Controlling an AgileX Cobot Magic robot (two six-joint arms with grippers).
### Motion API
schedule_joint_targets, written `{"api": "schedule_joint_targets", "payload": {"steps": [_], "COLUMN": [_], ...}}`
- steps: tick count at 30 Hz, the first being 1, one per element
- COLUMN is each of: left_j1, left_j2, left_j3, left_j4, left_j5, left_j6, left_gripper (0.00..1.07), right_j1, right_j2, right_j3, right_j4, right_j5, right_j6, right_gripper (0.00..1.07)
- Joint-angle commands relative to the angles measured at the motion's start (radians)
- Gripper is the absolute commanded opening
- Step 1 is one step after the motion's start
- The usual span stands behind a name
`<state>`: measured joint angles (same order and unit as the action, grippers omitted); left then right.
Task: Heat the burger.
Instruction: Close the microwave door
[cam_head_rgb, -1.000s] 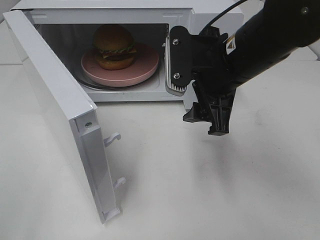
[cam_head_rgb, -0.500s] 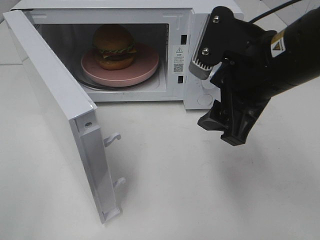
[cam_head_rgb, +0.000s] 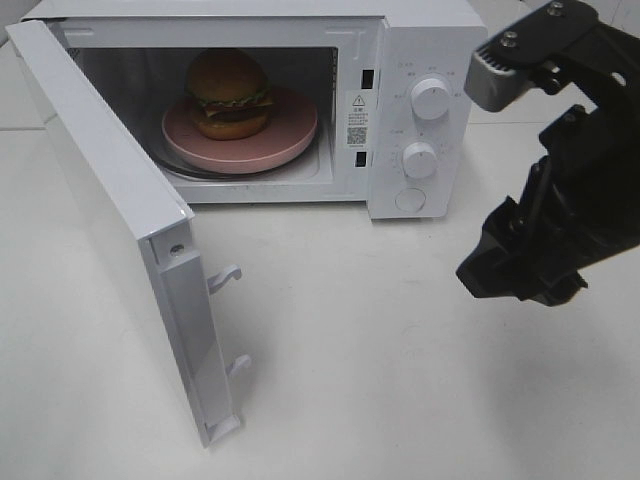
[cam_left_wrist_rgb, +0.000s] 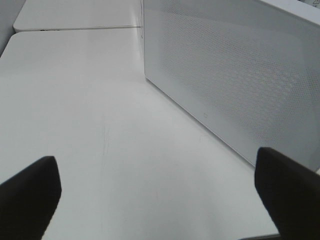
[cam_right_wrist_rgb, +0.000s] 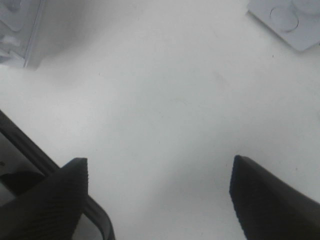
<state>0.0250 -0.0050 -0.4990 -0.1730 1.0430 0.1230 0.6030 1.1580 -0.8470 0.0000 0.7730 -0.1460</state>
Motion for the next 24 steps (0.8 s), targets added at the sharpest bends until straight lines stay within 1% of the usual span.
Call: {"api": "schedule_joint_targets", "payload": {"steps": [1, 13, 15, 17, 18, 21, 23, 24], "left_j1": [0.0, 0.0, 0.0, 0.0, 0.0, 0.0, 0.0, 0.0], "left_j2": [-0.021, -0.021, -0.021, -0.021, -0.021, -0.021, -0.021, -0.021], "left_j3": [0.002, 0.002, 0.002, 0.002, 0.002, 0.002, 0.002, 0.002], "left_j4": [-0.005, -0.005, -0.005, -0.005, -0.005, -0.005, -0.005, -0.005], "left_j5": [-0.005, -0.005, -0.005, -0.005, -0.005, -0.005, -0.005, -0.005], "left_j6": [0.0, 0.0, 0.0, 0.0, 0.0, 0.0, 0.0, 0.0], "left_gripper": [1.03, 1.03, 1.03, 1.03, 1.03, 1.03, 1.03, 1.03], "right_j1": [0.005, 0.005, 0.005, 0.005, 0.002, -0.004, -0.084, -0.084], "right_j2": [-0.042, -0.143, -0.194, -0.212, -0.254, -0.273, -0.357, -0.357], "right_j3": [0.004, 0.004, 0.005, 0.007, 0.009, 0.009, 0.009, 0.009], "right_j4": [0.0, 0.0, 0.0, 0.0, -0.021, -0.026, -0.032, -0.032], "right_j5": [0.11, 0.236, 0.279, 0.286, 0.304, 0.311, 0.335, 0.335], "right_j6": [0.049, 0.088, 0.158, 0.169, 0.183, 0.185, 0.189, 0.189], "right_gripper": [0.76, 0.76, 0.76, 0.76, 0.76, 0.76, 0.76, 0.76]}}
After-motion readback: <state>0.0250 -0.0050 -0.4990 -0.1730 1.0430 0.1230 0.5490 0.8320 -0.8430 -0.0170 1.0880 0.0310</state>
